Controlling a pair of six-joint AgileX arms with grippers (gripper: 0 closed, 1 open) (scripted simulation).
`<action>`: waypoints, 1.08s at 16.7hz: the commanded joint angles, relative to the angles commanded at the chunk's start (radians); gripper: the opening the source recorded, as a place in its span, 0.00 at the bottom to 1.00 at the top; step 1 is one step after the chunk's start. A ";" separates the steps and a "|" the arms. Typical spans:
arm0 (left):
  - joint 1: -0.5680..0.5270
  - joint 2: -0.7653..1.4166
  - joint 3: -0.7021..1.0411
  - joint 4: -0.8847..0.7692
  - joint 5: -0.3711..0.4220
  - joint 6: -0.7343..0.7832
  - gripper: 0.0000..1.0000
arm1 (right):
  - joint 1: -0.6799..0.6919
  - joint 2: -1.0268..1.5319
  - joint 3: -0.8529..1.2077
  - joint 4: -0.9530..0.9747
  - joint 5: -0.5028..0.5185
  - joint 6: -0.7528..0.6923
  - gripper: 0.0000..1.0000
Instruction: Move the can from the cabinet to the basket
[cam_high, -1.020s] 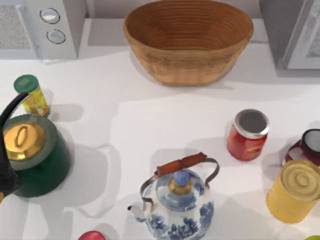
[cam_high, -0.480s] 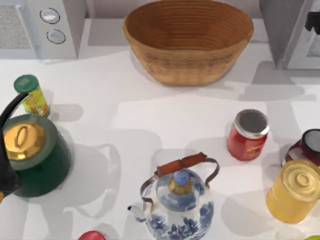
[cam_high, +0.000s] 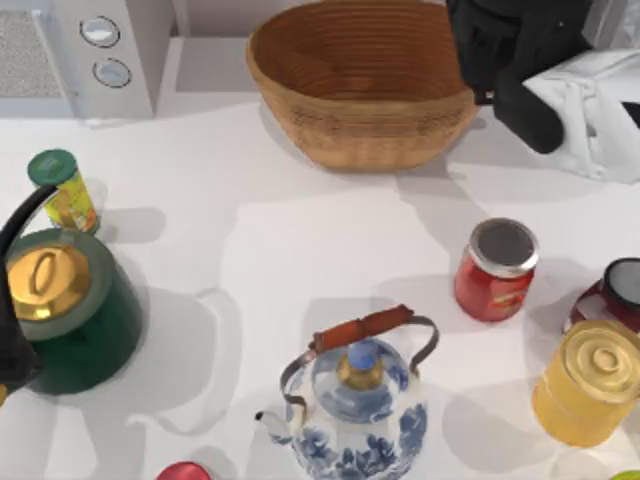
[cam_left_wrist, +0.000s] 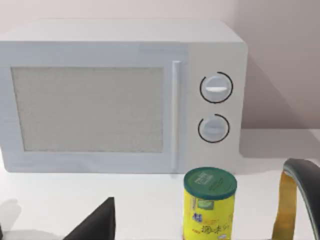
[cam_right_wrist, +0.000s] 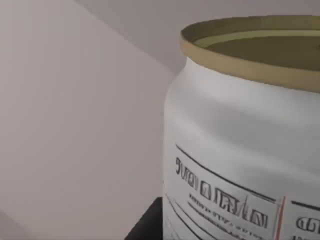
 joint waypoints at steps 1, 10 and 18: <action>0.000 0.000 0.000 0.000 0.000 0.000 1.00 | 0.017 0.062 0.044 0.018 0.021 0.000 0.00; 0.000 0.000 0.000 0.000 0.000 0.000 1.00 | 0.068 0.244 0.162 0.058 0.084 -0.001 0.00; 0.000 0.000 0.000 0.000 0.000 0.000 1.00 | 0.041 0.323 0.249 0.053 0.059 -0.001 0.00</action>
